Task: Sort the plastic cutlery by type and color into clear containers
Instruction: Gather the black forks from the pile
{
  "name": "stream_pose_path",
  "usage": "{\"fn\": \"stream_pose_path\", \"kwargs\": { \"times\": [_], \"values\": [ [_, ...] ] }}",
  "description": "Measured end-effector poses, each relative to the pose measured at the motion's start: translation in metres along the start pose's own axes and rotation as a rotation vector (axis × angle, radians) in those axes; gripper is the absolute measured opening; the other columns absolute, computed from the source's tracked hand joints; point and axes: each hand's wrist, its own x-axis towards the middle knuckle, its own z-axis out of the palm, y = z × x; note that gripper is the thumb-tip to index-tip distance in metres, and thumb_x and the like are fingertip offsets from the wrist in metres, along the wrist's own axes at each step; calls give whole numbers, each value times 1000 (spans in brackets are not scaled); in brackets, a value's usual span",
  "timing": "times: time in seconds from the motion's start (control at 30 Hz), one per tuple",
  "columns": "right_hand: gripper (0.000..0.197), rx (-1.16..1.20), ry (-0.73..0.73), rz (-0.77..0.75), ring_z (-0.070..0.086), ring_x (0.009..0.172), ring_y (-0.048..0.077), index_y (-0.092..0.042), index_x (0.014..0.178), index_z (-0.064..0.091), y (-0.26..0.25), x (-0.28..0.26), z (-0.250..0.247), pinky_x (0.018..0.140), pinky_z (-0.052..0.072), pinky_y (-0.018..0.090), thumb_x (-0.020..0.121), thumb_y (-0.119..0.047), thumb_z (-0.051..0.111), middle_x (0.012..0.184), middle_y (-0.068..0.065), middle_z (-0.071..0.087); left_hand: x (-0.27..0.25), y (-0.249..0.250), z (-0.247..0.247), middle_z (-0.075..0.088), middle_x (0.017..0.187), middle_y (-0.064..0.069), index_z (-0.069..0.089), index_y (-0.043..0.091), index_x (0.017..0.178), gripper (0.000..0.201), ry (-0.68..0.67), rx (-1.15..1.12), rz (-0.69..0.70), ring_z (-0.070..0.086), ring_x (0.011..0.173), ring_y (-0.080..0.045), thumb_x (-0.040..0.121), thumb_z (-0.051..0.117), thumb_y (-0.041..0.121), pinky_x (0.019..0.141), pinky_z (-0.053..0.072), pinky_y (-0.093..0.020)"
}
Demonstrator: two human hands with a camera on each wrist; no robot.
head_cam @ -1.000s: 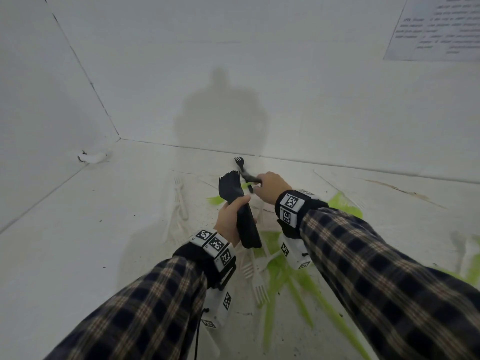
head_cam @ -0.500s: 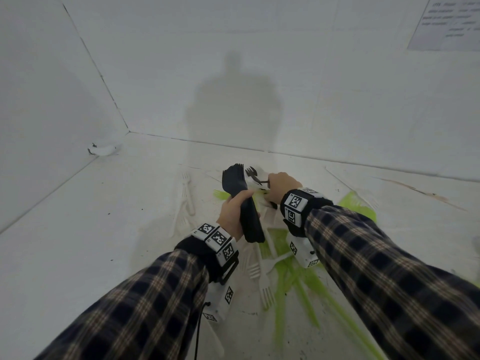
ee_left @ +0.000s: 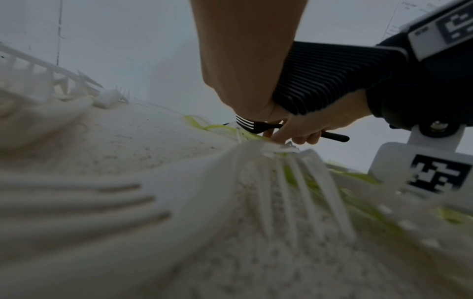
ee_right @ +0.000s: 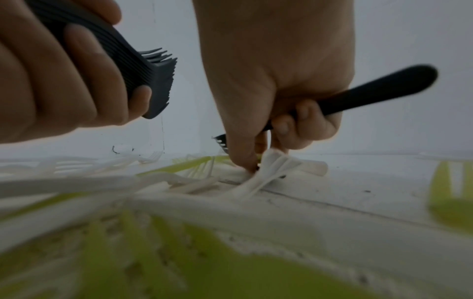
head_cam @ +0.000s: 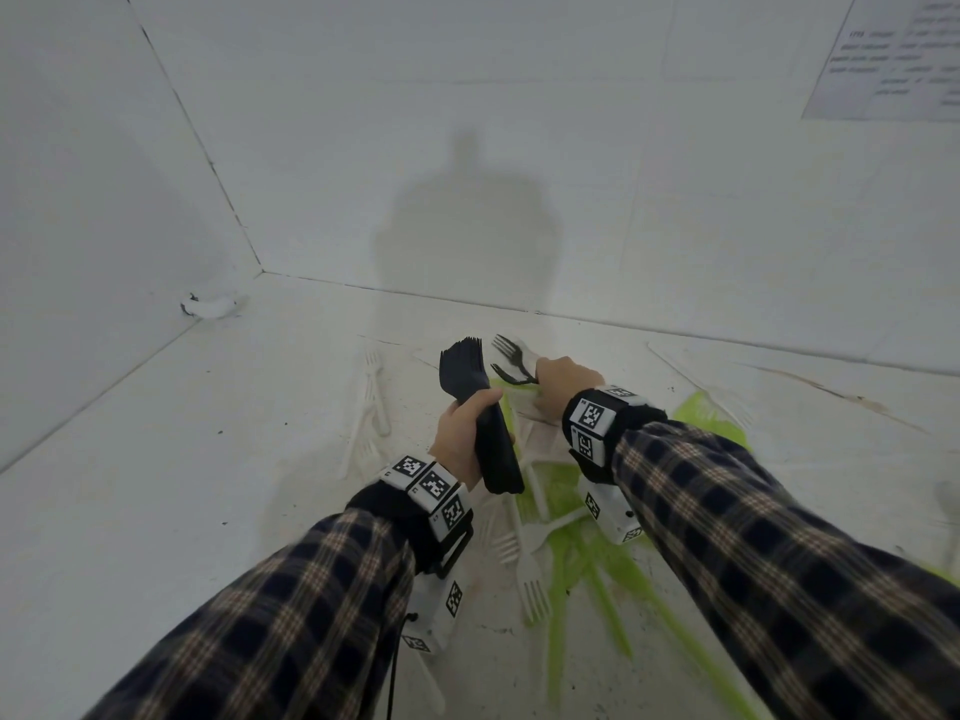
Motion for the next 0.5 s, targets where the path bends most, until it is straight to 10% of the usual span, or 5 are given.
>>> {"fn": "stream_pose_path", "kwargs": {
  "times": [0.33,0.5],
  "values": [
    [28,435,72,-2,57,96,28,-9,115,55,16,-1,-9,77,42,30,92,-20,44,104,11,62,-3,-2,3,43,67,-5,47,8,87,17,-36,14,-5,48,40,-17,88,60,19,41,45,-20],
    [27,704,247,37,52,84,21,-3,114,57,19,-1,-17,65,39,26,94,-15,43,90,9,58,-2,-4,4,44,72,-4,48,10,88,18,-29,24,-17,46,58,-20,86,63,20,43,46,-20]
  ]
}}
